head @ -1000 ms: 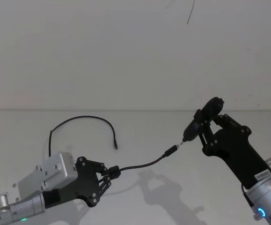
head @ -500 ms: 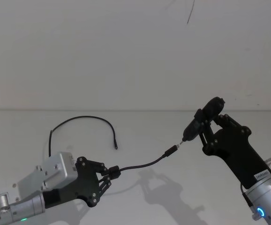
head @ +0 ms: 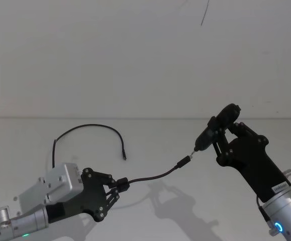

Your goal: Pick up the data cable with the one hand.

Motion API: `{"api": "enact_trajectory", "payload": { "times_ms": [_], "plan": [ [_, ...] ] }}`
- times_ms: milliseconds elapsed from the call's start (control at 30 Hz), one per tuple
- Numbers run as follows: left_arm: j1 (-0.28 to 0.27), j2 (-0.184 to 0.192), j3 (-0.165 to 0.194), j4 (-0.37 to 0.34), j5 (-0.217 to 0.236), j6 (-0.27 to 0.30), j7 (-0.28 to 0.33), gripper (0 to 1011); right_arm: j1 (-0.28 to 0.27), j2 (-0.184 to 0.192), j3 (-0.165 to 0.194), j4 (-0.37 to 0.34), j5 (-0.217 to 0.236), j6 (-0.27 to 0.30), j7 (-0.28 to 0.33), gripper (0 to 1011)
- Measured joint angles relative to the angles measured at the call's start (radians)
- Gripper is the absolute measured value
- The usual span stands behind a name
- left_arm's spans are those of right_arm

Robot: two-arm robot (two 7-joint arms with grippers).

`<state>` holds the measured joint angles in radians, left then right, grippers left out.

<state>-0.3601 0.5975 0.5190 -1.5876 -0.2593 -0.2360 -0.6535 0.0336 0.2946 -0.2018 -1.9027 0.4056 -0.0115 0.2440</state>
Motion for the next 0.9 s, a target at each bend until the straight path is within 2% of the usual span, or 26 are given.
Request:
{"api": "enact_trajectory", "payload": {
  "times_ms": [900],
  "plan": [
    [0.0, 0.0, 0.0, 0.0, 0.0, 0.0, 0.0, 46, 0.004, 0.009, 0.0, 0.007, 0.022, -0.001, 0.004, 263]
  ]
}}
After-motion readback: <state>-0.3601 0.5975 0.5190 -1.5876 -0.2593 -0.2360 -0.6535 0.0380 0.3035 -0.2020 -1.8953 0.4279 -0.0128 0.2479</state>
